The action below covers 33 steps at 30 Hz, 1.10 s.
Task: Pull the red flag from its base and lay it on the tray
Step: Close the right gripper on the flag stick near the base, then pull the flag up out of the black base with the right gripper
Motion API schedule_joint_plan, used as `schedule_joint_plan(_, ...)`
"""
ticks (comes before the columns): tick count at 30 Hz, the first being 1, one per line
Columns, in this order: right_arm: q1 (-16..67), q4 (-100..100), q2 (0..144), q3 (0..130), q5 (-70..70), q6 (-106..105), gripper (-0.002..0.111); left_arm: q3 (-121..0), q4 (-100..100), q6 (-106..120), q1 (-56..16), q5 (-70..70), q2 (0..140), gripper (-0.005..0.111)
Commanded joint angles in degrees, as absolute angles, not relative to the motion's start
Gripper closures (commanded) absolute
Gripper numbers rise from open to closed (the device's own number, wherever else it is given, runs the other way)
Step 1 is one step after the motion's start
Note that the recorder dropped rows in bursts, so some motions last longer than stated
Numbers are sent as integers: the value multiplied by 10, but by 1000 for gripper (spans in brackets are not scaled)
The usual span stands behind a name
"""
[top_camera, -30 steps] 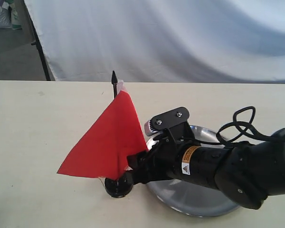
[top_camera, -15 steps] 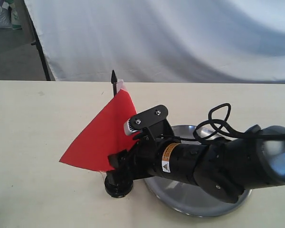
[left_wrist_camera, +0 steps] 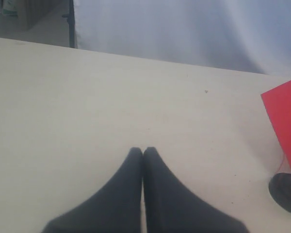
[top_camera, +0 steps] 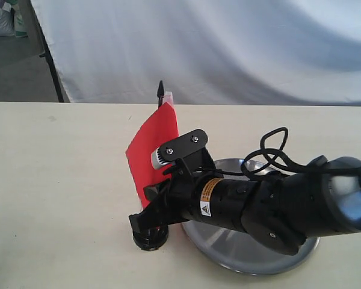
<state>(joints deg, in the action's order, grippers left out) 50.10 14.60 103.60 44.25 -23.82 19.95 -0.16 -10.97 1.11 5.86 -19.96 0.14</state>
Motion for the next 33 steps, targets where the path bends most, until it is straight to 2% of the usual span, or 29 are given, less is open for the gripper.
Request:
schedule_joint_plan(1, 498, 142, 1038, 445, -238, 201, 109, 0, -108, 15, 59, -199, 0, 107)
schedule_joint_plan(10, 498, 143, 1031, 451, -301, 214, 109, 0, -108, 15, 59, -199, 0, 107)
schedule_joint_plan(18, 498, 143, 984, 498, -222, 214, 109, 0, -108, 15, 59, -199, 0, 107)
schedule_joint_plan(21, 490, 135, 966, 505, -168, 214, 109, 0, -108, 15, 59, -199, 0, 107)
schedule_joint_plan(28, 366, 119, 949, 505, 38, 214, 109, 0, -108, 15, 59, -199, 0, 107)
schedule_joint_plan(33, 362, 121, 949, 505, 141, 169, 109, 0, -108, 15, 59, -199, 0, 107)
